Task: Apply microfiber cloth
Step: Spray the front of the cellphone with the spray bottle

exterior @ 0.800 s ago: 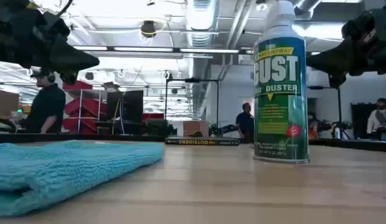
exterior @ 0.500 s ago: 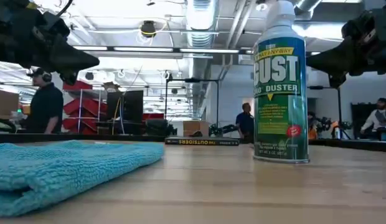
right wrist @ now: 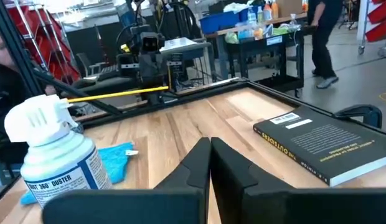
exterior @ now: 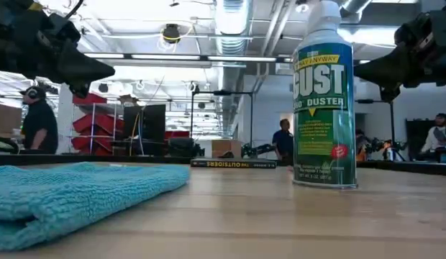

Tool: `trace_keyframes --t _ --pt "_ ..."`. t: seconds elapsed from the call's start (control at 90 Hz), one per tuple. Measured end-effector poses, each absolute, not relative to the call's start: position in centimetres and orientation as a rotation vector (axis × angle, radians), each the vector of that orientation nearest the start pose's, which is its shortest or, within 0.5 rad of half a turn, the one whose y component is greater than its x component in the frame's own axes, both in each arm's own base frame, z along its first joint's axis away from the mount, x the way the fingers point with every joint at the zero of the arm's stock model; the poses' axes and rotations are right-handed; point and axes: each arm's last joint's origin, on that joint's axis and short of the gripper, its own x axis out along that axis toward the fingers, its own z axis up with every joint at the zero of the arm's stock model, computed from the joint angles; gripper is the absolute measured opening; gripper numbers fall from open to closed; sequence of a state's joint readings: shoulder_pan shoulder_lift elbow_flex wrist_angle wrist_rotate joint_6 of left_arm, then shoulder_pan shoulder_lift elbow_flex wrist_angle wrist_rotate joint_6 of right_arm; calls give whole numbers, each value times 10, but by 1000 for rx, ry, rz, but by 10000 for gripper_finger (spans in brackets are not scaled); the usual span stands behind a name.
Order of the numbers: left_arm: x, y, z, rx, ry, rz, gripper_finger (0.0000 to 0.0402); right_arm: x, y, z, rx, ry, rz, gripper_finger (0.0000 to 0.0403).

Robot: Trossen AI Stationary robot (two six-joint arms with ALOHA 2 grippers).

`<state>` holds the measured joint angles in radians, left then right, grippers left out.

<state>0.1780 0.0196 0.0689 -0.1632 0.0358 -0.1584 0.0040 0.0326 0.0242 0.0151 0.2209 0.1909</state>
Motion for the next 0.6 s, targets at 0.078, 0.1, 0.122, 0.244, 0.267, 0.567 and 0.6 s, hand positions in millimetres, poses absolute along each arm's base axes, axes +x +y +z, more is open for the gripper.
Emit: trace_keyframes --t 0.078,0.1,0.122,0.244,0.267,0.567,0.6 --pt "92 16 169 -170 107 152 0 98 -6 171 191 -28 -216 0" --pt "92 16 169 -171 107 152 0 98 -6 171 191 -27 -216 0" --pt "92 16 169 -171 107 152 0 98 -6 171 191 -27 -216 0" --pt "93 16 169 -189 104 153 0 98 -6 171 192 -27 -215 0" --pt "93 16 169 -189 102 153 0 98 -6 171 192 -28 -215 0" --pt "94 15 178 -188 1 103 7 98 -6 171 165 -24 -213 0" --pt "94 15 180 -187 -19 100 14 98 -6 171 161 -24 -213 0"
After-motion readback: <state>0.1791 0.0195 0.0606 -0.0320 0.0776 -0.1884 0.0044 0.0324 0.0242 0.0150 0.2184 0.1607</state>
